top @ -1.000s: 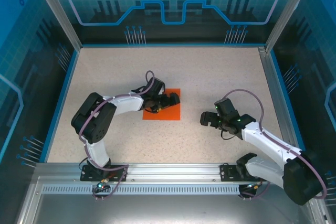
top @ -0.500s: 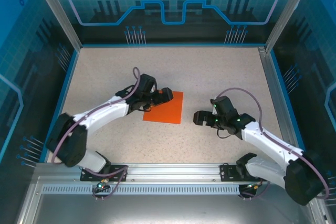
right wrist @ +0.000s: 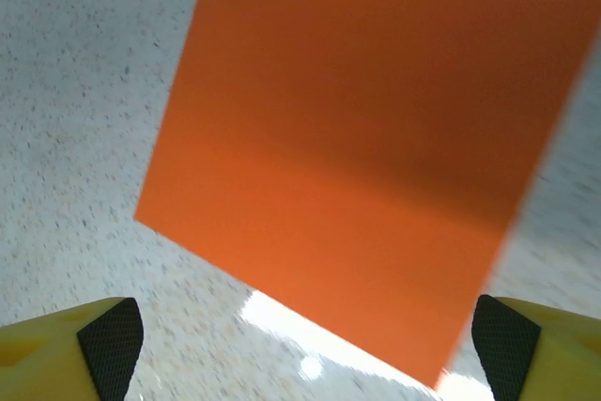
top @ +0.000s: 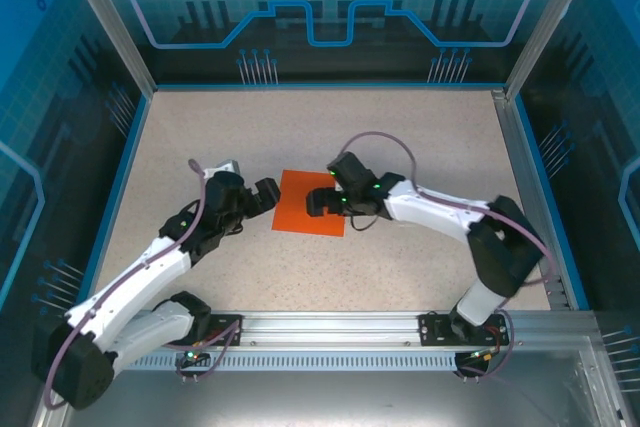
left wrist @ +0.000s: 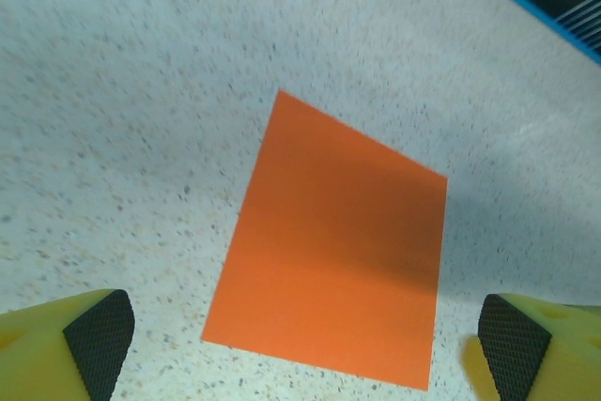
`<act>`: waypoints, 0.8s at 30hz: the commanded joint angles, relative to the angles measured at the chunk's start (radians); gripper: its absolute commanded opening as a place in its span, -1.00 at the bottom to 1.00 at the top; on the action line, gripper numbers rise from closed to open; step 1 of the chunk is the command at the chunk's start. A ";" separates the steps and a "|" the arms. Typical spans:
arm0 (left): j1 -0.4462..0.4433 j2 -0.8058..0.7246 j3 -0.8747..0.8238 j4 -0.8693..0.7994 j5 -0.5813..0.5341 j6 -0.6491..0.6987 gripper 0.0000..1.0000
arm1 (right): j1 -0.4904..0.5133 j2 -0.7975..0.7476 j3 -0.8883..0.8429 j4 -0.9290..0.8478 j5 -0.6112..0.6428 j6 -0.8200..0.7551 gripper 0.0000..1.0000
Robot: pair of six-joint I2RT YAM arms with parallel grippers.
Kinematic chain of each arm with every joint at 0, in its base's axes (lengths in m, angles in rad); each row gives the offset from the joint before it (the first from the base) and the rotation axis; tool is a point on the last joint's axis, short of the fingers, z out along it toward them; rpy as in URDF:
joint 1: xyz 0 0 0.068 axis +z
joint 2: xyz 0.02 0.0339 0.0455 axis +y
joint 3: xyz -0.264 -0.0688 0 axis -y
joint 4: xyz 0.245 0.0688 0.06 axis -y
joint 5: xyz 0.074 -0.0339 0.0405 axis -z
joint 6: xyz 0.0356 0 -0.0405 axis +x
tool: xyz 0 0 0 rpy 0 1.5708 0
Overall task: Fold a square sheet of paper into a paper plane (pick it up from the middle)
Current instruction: Move the square sheet of paper to the center of the table.
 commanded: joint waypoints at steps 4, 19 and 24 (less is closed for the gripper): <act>0.014 -0.084 -0.073 0.049 -0.083 0.081 0.97 | 0.066 0.202 0.187 -0.054 -0.020 0.055 0.85; 0.014 -0.053 -0.024 0.005 0.027 0.121 0.97 | 0.005 0.344 0.108 0.028 -0.174 0.035 0.84; 0.013 -0.043 0.010 -0.043 0.050 0.180 0.97 | -0.045 0.304 0.010 0.034 -0.205 -0.025 0.84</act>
